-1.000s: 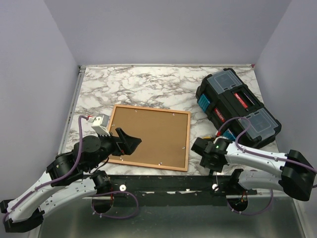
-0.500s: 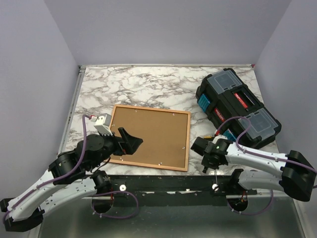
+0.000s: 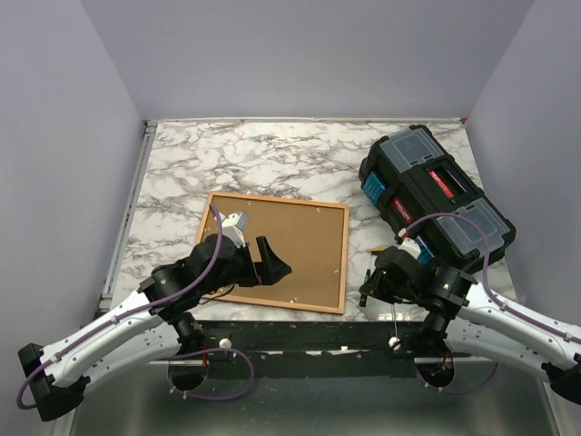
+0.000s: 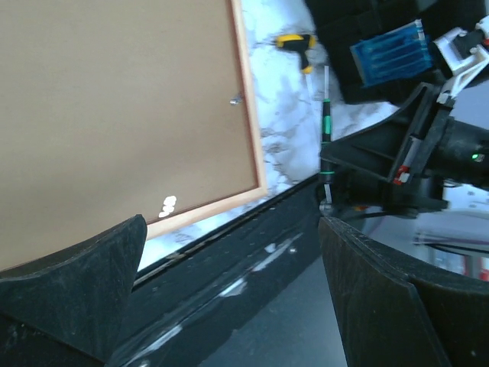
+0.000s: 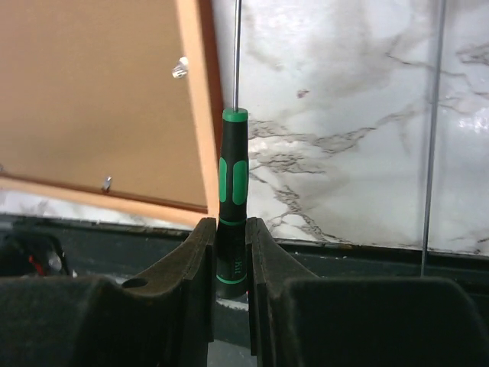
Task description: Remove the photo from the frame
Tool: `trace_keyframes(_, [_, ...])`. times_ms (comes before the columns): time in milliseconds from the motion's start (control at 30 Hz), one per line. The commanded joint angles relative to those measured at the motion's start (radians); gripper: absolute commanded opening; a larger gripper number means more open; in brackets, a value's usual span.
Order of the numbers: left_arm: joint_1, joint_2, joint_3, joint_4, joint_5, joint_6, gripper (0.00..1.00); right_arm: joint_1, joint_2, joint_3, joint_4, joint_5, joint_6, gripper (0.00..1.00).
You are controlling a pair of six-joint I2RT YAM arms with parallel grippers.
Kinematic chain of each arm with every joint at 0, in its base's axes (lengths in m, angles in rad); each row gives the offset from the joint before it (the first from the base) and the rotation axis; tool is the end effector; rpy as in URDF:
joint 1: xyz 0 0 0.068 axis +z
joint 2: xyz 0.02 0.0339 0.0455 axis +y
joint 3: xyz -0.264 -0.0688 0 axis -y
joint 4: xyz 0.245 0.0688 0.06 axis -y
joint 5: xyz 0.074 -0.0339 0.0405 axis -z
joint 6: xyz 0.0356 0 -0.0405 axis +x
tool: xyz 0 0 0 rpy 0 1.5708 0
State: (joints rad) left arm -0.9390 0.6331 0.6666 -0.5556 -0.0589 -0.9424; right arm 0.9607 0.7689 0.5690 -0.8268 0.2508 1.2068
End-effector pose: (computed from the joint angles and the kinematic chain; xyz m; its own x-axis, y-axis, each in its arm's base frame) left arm 0.0873 -0.1157 0.2832 -0.8004 -0.2737 -0.5333 0.2176 0.6963 -0.6839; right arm 0.0866 0.1084 0.2144 -0.8477 0.3674 -0.3827 0.2016 0.8904 0.4081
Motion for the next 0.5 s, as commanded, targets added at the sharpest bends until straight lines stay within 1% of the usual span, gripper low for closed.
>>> trace_keyframes(0, [0.052,0.047,-0.065,0.282,0.236,-0.114,0.99,-0.002,-0.055,0.027,0.075,-0.091,-0.172,0.01])
trace_keyframes(133, [0.089,0.11,-0.146,0.509,0.343,-0.231,0.97,-0.001,-0.065,0.026,0.281,-0.257,-0.391,0.01])
trace_keyframes(233, [0.117,0.145,-0.184,0.624,0.356,-0.299,0.94,-0.002,-0.024,0.029,0.439,-0.391,-0.47,0.01])
trace_keyframes(333, [0.129,0.158,-0.191,0.629,0.32,-0.331,0.93,-0.001,0.039,0.03,0.604,-0.487,-0.492,0.01])
trace_keyframes(400, [0.133,0.151,-0.202,0.613,0.28,-0.359,0.93,0.0,0.099,0.042,0.683,-0.53,-0.497,0.01])
trace_keyframes(467, [0.145,0.137,-0.224,0.632,0.265,-0.387,0.91,0.001,0.164,0.059,0.753,-0.577,-0.496,0.01])
